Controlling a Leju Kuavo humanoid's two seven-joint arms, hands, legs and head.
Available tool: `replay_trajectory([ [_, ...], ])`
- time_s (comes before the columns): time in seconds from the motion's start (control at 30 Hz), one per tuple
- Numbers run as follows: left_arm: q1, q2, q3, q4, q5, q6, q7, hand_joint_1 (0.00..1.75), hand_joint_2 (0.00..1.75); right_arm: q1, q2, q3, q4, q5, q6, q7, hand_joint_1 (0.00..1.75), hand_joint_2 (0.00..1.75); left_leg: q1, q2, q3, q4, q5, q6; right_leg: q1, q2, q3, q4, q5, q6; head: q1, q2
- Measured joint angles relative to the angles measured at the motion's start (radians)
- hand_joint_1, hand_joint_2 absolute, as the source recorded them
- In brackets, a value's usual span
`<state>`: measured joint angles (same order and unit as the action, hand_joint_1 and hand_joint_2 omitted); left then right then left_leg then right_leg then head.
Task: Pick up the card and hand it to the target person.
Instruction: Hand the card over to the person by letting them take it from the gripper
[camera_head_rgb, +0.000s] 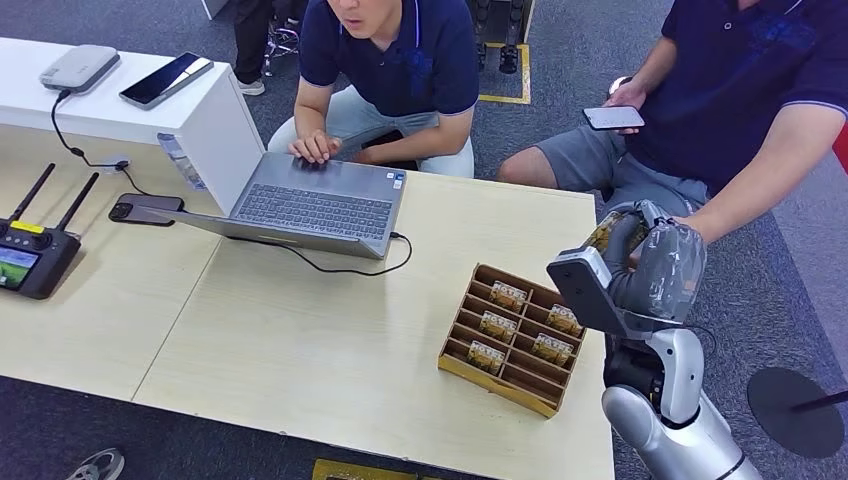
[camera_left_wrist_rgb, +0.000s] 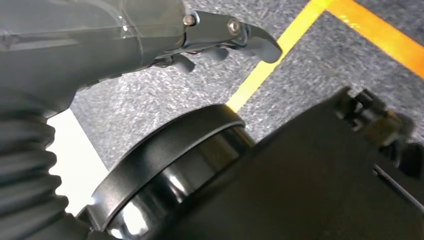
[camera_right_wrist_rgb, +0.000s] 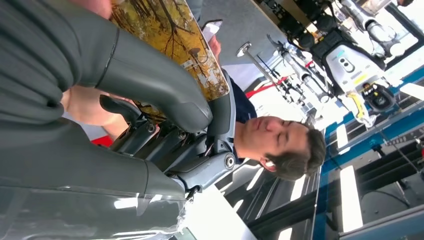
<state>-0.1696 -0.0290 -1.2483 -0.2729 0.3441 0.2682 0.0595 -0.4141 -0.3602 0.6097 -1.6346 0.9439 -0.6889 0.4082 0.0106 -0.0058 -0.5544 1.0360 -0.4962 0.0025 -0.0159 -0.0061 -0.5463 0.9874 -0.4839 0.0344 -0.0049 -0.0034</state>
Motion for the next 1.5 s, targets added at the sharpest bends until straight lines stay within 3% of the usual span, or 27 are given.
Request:
replay_trajectory([
  [0.07, 0.001, 0.0, -0.002, 0.0, 0.0, -0.001, 0.0, 0.0, 0.0, 0.0, 0.003, 0.0, 0.022, 0.007, -0.003, -0.008, 0.28, 1.75, 0.0, 0.0, 0.0, 0.0, 0.0, 0.0, 0.0, 0.0, 0.0, 0.0, 0.0, 0.0, 0.0, 0.0],
  [0.1, 0.001, 0.0, -0.003, 0.0, 0.001, -0.001, 0.001, 0.0, 0.0, 0.0, 0.005, 0.0, 0.032, 0.011, -0.004, -0.011, 0.05, 1.75, 0.0, 0.0, 0.0, 0.0, 0.0, 0.0, 0.0, 0.0, 0.0, 0.0, 0.0, 0.0, 0.0, 0.0],
  [0.13, 0.001, 0.0, -0.003, 0.0, 0.001, -0.001, 0.002, 0.0, 0.0, 0.0, 0.006, 0.0, 0.042, 0.014, -0.004, -0.013, 0.0, 1.75, 0.0, 0.0, 0.0, 0.0, 0.0, 0.0, 0.0, 0.0, 0.0, 0.0, 0.0, 0.0, 0.0, 0.0],
  [0.57, 0.013, 0.0, -0.003, 0.0, 0.018, -0.001, 0.005, 0.0, 0.0, 0.035, 0.03, -0.04, 0.099, 0.022, -0.008, -0.089, 0.0, 1.75, 0.0, 0.0, 0.0, 0.0, 0.0, 0.0, 0.0, 0.0, -0.001, 0.0, 0.0, 0.0, 0.0, 0.0],
  [0.77, 0.022, 0.001, -0.003, 0.0, 0.033, 0.011, 0.0, 0.0, 0.0, 0.1, 0.062, -0.099, 0.071, -0.089, -0.009, -0.18, 0.0, 1.75, 0.0, 0.0, -0.001, 0.0, 0.0, 0.0, 0.0, 0.0, -0.002, 0.0, 0.0, 0.0, 0.0, 0.0],
  [0.87, 0.029, 0.001, -0.002, 0.0, 0.045, 0.02, -0.005, 0.0, 0.0, 0.139, 0.073, -0.128, 0.042, -0.22, -0.01, -0.238, 0.0, 1.75, 0.0, 0.0, -0.001, 0.0, 0.0, 0.0, 0.0, 0.0, -0.002, 0.0, 0.0, 0.0, 0.0, 0.0],
  [1.0, 0.04, 0.004, -0.001, 0.001, 0.07, 0.024, -0.007, 0.0, 0.0, 0.214, 0.073, -0.144, -0.008, -0.571, -0.001, -0.347, 0.0, 1.75, 0.0, 0.0, -0.001, 0.0, 0.0, 0.0, 0.0, 0.0, -0.002, 0.0, 0.0, 0.0, 0.0, 0.0],
  [1.2, 0.044, 0.011, 0.001, 0.001, 0.1, 0.027, -0.01, 0.0, 0.0, 0.313, 0.026, -0.144, -0.062, -1.022, 0.162, -0.48, 0.0, 1.75, 0.0, 0.0, -0.001, 0.0, 0.0, 0.0, 0.0, 0.0, -0.002, 0.0, 0.0, 0.0, 0.0, 0.0],
  [1.5, 0.047, 0.026, 0.008, 0.003, 0.108, 0.024, -0.006, 0.0, 0.0, 0.447, -0.097, -0.152, -0.123, -1.272, 0.364, -0.516, 0.0, 1.75, 0.0, 0.0, -0.001, 0.0, -0.001, 0.0, 0.0, 0.0, -0.003, 0.0, 0.0, 0.0, 0.0, 0.0],
])
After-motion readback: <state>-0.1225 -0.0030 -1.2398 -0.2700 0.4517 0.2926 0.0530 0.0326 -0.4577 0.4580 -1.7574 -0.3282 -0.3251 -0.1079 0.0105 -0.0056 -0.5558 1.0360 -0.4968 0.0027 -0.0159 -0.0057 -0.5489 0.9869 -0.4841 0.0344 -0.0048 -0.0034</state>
